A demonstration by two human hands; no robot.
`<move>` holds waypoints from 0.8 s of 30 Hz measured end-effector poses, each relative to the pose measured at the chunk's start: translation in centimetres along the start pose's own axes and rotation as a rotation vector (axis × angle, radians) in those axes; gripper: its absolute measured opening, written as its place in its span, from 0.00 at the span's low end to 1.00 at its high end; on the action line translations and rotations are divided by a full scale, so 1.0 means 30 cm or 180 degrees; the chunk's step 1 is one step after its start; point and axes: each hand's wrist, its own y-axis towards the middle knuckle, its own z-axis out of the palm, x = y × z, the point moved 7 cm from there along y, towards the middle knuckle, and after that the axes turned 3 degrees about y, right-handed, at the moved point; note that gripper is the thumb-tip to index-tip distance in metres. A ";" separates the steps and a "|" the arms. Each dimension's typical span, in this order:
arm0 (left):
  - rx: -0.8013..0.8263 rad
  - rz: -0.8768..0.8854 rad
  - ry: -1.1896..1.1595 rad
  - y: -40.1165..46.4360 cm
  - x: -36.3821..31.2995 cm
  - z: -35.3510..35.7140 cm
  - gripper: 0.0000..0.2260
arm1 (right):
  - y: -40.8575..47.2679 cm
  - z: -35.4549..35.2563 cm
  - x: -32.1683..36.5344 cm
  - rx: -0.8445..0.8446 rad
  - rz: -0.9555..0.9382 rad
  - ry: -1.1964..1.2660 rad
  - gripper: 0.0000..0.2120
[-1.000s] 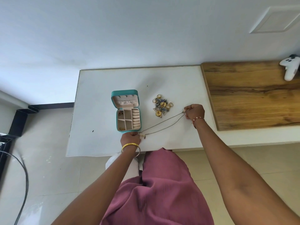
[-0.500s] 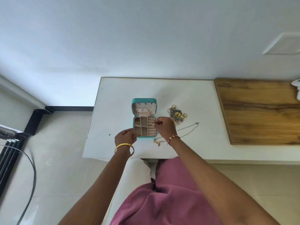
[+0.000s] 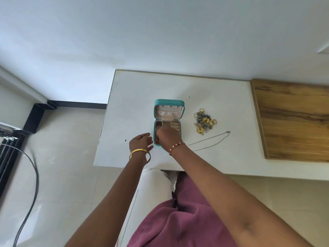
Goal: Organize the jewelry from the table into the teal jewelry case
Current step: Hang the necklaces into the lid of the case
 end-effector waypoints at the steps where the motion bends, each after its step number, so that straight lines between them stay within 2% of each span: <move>1: 0.0041 -0.0052 -0.0046 -0.003 0.005 0.007 0.11 | 0.007 -0.006 0.006 0.0008 -0.0043 -0.0107 0.10; 7: 0.0015 -0.0140 -0.0214 -0.005 0.015 0.011 0.11 | 0.003 -0.037 0.071 -0.0113 -0.0434 -0.0631 0.12; 17: -0.0013 0.0011 -0.0007 -0.020 0.005 -0.007 0.11 | -0.004 -0.013 0.073 -0.0120 -0.0482 -0.0677 0.11; 20: -0.0075 0.0118 -0.0001 -0.034 -0.009 -0.019 0.12 | -0.015 -0.030 0.038 -0.0248 -0.0308 -0.0114 0.11; 24: -0.0251 0.0429 0.0034 -0.075 -0.047 -0.035 0.11 | -0.058 -0.075 -0.012 -0.0453 0.0098 0.1449 0.07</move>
